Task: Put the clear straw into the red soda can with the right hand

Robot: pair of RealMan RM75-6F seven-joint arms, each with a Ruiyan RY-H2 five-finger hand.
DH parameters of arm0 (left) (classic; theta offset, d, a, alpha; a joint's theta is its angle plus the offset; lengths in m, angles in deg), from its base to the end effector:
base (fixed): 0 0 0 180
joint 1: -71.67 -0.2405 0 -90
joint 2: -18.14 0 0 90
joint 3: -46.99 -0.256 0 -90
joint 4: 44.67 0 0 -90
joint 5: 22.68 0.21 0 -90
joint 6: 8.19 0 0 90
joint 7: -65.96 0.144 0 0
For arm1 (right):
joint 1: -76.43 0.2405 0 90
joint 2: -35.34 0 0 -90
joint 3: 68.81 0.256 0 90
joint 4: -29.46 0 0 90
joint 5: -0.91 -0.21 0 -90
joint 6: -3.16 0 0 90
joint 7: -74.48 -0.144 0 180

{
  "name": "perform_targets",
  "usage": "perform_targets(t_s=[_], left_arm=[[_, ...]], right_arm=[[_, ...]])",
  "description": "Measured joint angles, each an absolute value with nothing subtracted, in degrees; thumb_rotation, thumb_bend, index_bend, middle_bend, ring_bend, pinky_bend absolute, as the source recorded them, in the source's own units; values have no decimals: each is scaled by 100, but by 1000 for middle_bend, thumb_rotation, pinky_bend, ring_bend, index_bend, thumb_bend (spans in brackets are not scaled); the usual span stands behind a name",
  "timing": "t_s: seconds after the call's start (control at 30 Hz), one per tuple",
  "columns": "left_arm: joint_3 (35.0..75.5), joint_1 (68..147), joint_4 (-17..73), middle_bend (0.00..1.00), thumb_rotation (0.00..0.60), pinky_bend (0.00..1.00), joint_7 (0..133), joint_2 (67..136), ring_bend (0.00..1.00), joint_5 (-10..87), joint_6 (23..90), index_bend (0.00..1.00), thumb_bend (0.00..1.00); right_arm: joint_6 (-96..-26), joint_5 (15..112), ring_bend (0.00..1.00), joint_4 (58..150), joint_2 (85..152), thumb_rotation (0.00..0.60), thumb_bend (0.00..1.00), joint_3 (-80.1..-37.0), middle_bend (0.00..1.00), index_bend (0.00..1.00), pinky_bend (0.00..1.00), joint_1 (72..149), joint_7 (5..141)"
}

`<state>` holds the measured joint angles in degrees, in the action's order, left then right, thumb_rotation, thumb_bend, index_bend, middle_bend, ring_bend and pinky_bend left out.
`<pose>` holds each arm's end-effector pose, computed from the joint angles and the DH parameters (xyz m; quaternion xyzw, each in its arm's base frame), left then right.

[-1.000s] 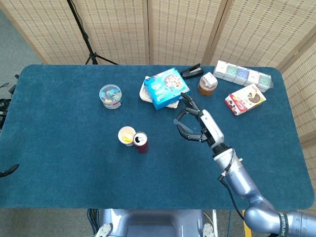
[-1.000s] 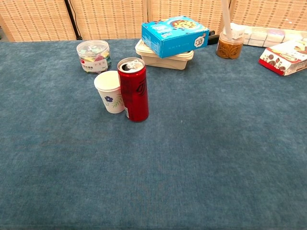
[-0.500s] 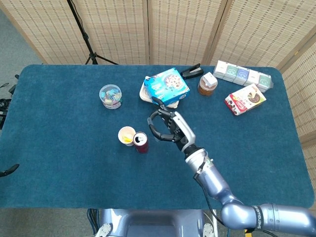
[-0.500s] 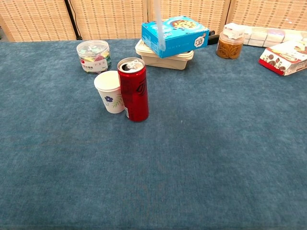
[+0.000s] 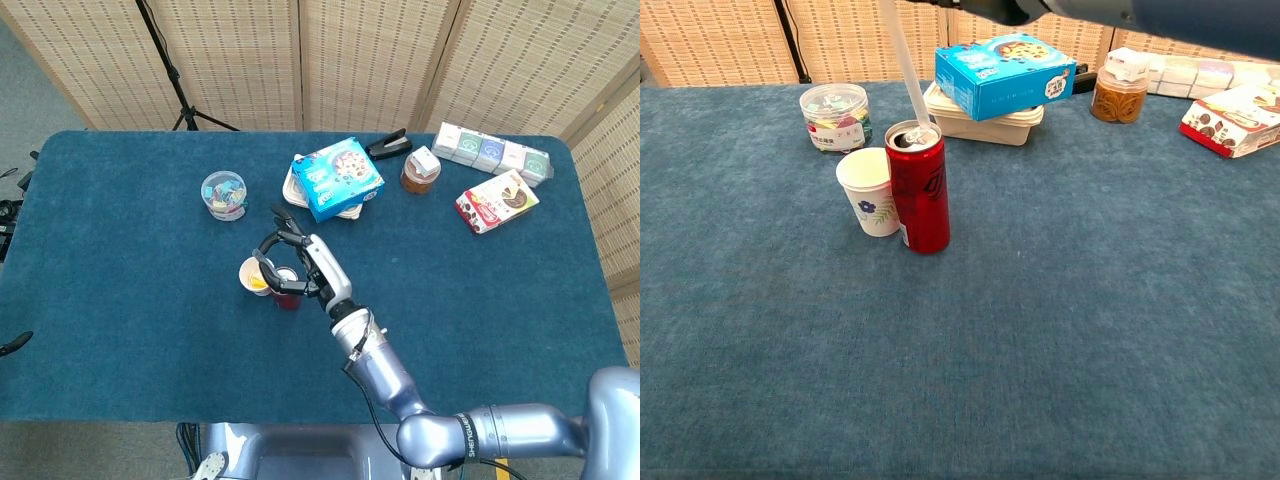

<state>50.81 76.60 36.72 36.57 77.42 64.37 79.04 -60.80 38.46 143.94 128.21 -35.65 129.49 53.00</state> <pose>-0.3433 0.1877 0.2168 -0.5370 -0.4306 -0.4813 0.5427 0.0443 -0.3159 0.0283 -0.3310 0.7369 -0.5894 0.0057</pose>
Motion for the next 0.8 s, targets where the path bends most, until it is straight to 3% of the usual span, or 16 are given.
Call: perform_targets(t_s=[0.47,0.8], left_arm=[[5076,7714,3651,0,600,0,3596,7715,0,6395,7771,0,0],[5072,7736,3676,0,600,0,3639,7709,0,6383,7727,0,0]], right_arm=[[-6645,3507,0,13698,13718,600,693,-3186,0,583,0,13185,5537],[-6636,3640,0,13726,13893,600,693,-3085,0,585,0,13135,5666]])
